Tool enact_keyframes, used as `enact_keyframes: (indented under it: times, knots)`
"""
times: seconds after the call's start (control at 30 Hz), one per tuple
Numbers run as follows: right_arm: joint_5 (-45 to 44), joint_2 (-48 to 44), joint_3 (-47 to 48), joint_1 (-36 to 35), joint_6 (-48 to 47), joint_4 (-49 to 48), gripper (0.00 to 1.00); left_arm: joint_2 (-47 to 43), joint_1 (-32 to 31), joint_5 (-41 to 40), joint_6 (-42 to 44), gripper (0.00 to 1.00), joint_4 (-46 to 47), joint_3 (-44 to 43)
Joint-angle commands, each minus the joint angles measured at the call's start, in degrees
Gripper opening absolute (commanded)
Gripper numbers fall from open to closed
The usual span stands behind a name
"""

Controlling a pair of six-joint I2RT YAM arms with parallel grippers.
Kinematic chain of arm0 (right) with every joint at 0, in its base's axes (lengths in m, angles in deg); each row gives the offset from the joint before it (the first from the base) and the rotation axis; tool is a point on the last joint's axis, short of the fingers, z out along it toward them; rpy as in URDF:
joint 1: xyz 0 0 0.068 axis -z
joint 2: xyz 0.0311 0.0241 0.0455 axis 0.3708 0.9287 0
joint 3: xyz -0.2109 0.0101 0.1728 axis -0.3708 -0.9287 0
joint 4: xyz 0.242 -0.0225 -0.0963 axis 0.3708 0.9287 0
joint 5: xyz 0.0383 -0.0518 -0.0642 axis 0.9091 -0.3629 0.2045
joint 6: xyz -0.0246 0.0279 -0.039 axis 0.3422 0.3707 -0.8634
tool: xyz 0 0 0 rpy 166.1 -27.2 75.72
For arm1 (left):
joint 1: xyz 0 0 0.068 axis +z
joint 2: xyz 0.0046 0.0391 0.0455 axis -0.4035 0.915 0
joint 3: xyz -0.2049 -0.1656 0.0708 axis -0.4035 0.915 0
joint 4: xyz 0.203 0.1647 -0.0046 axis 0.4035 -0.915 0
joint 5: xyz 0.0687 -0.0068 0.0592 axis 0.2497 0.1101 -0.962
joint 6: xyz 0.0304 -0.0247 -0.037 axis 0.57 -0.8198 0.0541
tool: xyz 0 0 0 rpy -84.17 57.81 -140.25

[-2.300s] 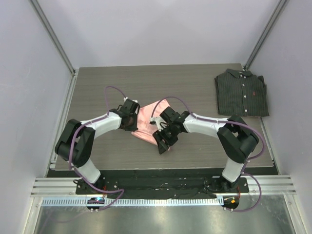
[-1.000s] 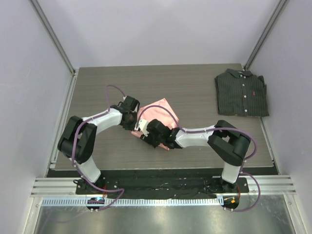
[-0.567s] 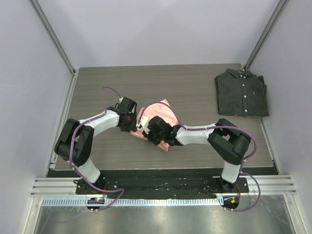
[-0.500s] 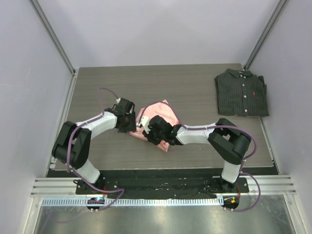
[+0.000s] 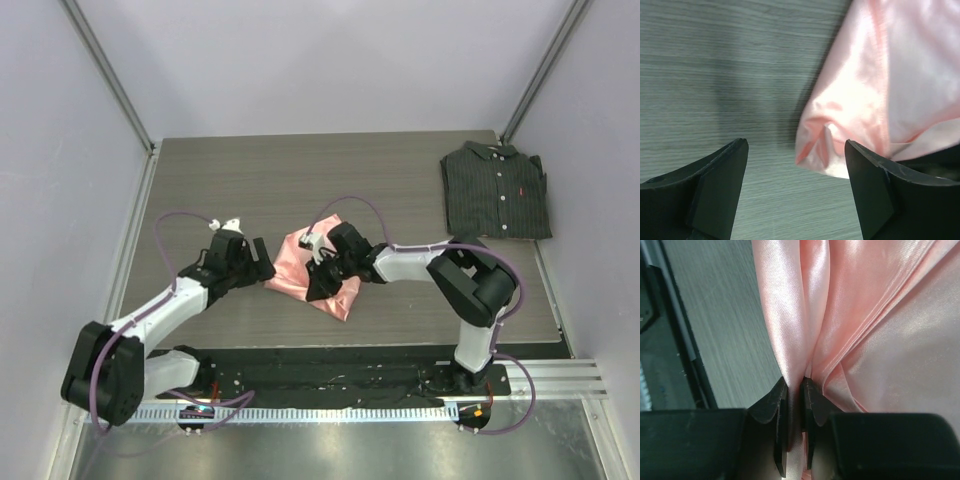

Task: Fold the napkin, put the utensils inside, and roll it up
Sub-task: Roll the napkin with the utensil

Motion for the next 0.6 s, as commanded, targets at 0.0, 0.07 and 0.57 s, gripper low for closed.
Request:
enact_keyframes:
  times: [0.0, 0.07, 0.57]
  knots:
    - [11.8, 4.6, -1.4, 3.0, 3.9, 4.5, 0.19, -4.4, 0.2, 5.8, -1.3, 0.83, 11.3, 2.9]
    - [16.0, 6.0, -1.0, 4.4, 4.6, 4.5, 0.19, -5.8, 0.2, 7.2, -1.4, 0.84, 13.2, 4.9]
    - [30.6, 20.1, 3.3, 11.0, 10.7, 0.6, 0.21, -0.3, 0.2, 8.3, -0.7, 0.80, 26.1, 10.0]
